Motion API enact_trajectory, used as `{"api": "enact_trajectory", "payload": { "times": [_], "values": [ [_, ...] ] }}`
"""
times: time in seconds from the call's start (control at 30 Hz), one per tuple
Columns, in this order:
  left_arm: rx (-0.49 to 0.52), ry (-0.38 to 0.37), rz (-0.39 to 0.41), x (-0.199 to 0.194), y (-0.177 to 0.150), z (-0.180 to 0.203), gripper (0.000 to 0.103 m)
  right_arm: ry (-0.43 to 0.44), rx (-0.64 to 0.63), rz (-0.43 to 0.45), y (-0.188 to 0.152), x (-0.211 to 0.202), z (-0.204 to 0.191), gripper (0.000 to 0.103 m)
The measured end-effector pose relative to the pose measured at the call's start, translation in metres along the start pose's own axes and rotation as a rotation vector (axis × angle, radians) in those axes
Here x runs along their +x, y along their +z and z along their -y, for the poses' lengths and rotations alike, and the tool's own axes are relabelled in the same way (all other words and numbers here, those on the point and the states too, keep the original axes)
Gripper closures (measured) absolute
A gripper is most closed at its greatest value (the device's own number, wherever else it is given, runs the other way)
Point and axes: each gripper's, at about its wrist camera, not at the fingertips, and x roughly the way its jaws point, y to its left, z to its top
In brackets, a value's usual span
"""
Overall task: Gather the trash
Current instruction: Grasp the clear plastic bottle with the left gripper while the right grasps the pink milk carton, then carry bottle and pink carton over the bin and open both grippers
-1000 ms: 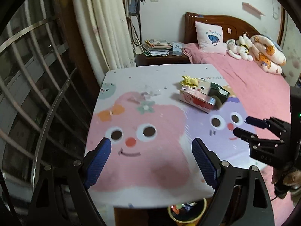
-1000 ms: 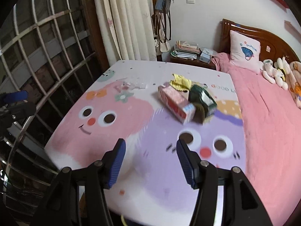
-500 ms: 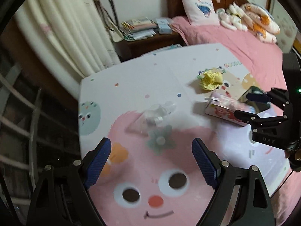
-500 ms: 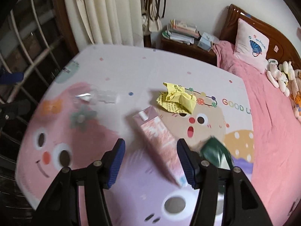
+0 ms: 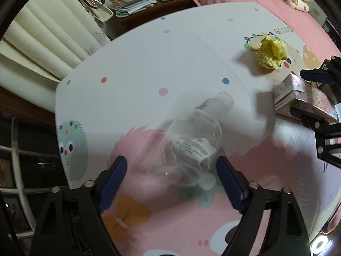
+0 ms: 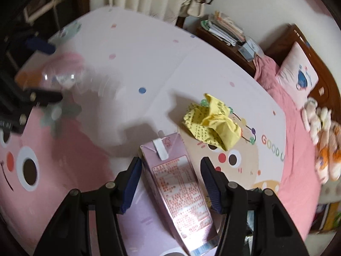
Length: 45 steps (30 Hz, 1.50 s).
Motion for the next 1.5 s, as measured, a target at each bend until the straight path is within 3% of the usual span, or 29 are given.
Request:
{"api": "enact_trajectory", "payload": {
  "times": [0.13,0.4,0.77,1.13,1.5],
  "values": [
    [-0.015,-0.042,-0.031,0.011,0.002,-0.003,0.052,-0.024,-0.099,-0.041,0.004,0.007,-0.011,0.046],
    [-0.011,-0.036,0.033,-0.004,-0.012,-0.004,0.054,-0.017,-0.074,0.006,-0.002,-0.012,-0.017,0.055],
    [-0.051,-0.071,0.102,-0.063,-0.053,0.023,0.055,0.118,0.195,0.156,-0.036,-0.078,-0.001,0.062],
    [-0.132,-0.094,0.204,-0.148,-0.126,0.084,0.055,0.324,0.416,0.275,-0.122,-0.143,0.009,0.062],
    [-0.258,-0.124,0.258,-0.210,-0.224,0.187,0.055,0.420,0.446,0.334,-0.261,-0.198,0.002,0.062]
  ]
}}
